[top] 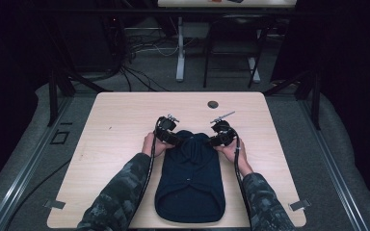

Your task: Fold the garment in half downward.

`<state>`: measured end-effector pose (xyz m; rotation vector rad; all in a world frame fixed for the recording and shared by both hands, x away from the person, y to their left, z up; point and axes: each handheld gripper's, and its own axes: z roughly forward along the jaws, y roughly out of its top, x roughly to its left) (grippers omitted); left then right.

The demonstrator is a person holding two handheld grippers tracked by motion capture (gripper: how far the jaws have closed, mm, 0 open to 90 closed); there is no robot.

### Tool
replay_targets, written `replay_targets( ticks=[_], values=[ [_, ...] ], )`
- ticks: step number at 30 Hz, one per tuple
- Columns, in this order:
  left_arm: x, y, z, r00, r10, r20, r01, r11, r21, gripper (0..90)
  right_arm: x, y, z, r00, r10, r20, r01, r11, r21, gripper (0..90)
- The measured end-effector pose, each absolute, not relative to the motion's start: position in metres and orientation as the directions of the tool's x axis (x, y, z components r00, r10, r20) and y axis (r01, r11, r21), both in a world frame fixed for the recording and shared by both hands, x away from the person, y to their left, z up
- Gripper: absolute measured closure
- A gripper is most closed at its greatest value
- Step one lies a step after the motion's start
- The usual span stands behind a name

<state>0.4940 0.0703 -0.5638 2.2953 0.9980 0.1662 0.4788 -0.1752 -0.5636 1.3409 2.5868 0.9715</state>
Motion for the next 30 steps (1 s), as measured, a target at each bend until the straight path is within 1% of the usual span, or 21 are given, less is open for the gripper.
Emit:
replay_targets(
  ticks=[2, 3, 5, 9, 10, 11, 15, 22, 27, 30],
  values=[
    [0.494, 0.072, -0.563, 0.710, 0.689, -0.143, 0.621, -0.517, 0.589, 64.1, 0.477, -0.175, -0.563, -0.628, 0.754, 0.195, 0.695, 0.429, 0.578, 72.4],
    [0.494, 0.072, -0.563, 0.708, 0.690, -0.146, 0.621, -0.511, 0.594, 66.1, 0.474, -0.176, -0.562, -0.635, 0.754, 0.168, 0.677, 0.439, 0.591, 73.6],
    [0.494, 0.073, -0.561, 0.711, 0.687, -0.151, 0.619, -0.510, 0.598, 66.9, 0.471, -0.177, -0.562, -0.631, 0.759, 0.159, 0.670, 0.429, 0.606, 74.3],
    [0.490, 0.072, -0.555, 0.719, 0.682, -0.133, 0.599, -0.511, 0.616, 67.0, 0.467, -0.177, -0.557, -0.640, 0.757, 0.133, 0.651, 0.441, 0.618, 74.9],
    [0.489, 0.072, -0.553, 0.717, 0.685, -0.129, 0.596, -0.507, 0.622, 66.8, 0.466, -0.177, -0.555, -0.641, 0.757, 0.126, 0.639, 0.436, 0.634, 75.0],
    [0.488, 0.072, -0.550, 0.717, 0.686, -0.123, 0.592, -0.506, 0.628, 66.3, 0.464, -0.178, -0.552, -0.645, 0.754, 0.122, 0.636, 0.442, 0.632, 75.0],
    [0.485, 0.074, -0.539, 0.730, 0.674, -0.116, 0.578, -0.517, 0.632, 62.7, 0.457, -0.180, -0.539, -0.664, 0.742, 0.095, 0.589, 0.440, 0.678, 75.5],
    [0.481, 0.083, -0.526, 0.747, 0.647, -0.152, 0.571, -0.507, 0.646, 63.1, 0.439, -0.178, -0.515, -0.705, 0.708, 0.038, 0.491, 0.449, 0.746, 75.8],
    [0.478, 0.087, -0.517, 0.769, 0.615, -0.175, 0.560, -0.515, 0.649, 62.2, 0.430, -0.177, -0.504, -0.718, 0.696, 0.011, 0.454, 0.457, 0.765, 76.0],
    [0.476, 0.089, -0.512, 0.782, 0.599, -0.173, 0.543, -0.517, 0.662, 64.7, 0.427, -0.177, -0.500, -0.721, 0.693, 0.001, 0.444, 0.461, 0.768, 76.1]
  ],
)
